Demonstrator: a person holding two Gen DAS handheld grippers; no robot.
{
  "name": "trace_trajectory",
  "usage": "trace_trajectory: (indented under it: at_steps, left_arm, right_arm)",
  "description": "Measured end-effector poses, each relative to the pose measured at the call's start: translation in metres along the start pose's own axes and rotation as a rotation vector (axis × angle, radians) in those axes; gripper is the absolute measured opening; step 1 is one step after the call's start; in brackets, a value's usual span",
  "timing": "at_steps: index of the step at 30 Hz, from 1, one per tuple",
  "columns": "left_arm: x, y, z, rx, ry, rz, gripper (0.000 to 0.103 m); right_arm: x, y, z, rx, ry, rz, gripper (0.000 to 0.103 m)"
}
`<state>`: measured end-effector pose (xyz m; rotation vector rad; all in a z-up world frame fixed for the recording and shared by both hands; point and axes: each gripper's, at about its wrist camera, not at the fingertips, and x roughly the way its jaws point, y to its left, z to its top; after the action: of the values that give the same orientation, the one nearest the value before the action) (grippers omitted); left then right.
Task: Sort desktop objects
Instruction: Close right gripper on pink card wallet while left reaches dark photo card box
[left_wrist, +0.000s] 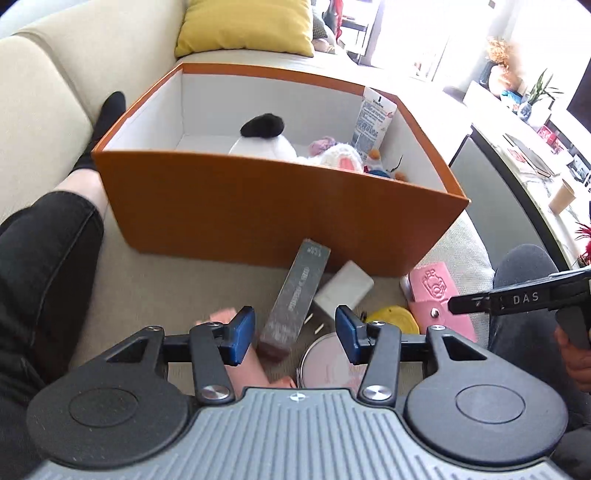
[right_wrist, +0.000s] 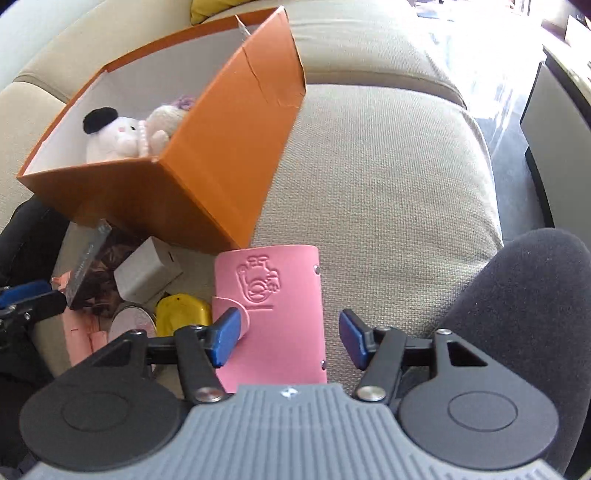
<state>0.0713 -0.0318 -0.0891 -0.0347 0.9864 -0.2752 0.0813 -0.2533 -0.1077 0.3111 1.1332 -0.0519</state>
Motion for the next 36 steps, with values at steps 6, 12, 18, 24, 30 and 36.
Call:
trace_trajectory:
  at_steps: [6,12,18,24,30,36]
  left_arm:
    - [0.012,0.004,0.012,0.026,0.042,0.018,0.056]
    - [0.020,0.000,0.015,0.042,0.053,0.011,0.056]
    - [0.015,0.002,0.016,0.027,0.037,0.009,0.056]
    - [0.013,0.005,0.016,0.010,0.034,-0.006,0.056]
    - [0.014,0.009,0.014,0.003,0.032,-0.007,0.056]
    - [0.012,0.010,0.014,-0.007,0.027,-0.007,0.056]
  right_arm:
    - [0.015,-0.011,0.004,0.085,0.041,0.048,0.064]
    - [-0.006,0.034,-0.001,-0.099,-0.019,-0.010,0.061]
    - [0.015,0.067,-0.009,-0.202,0.023,-0.132,0.062]
    - [0.022,0.082,-0.013,-0.283,0.015,-0.197,0.068]
    - [0.022,0.077,-0.022,-0.363,0.044,-0.224,0.067]
    - [0.037,0.099,-0.027,-0.493,0.013,-0.352,0.067]
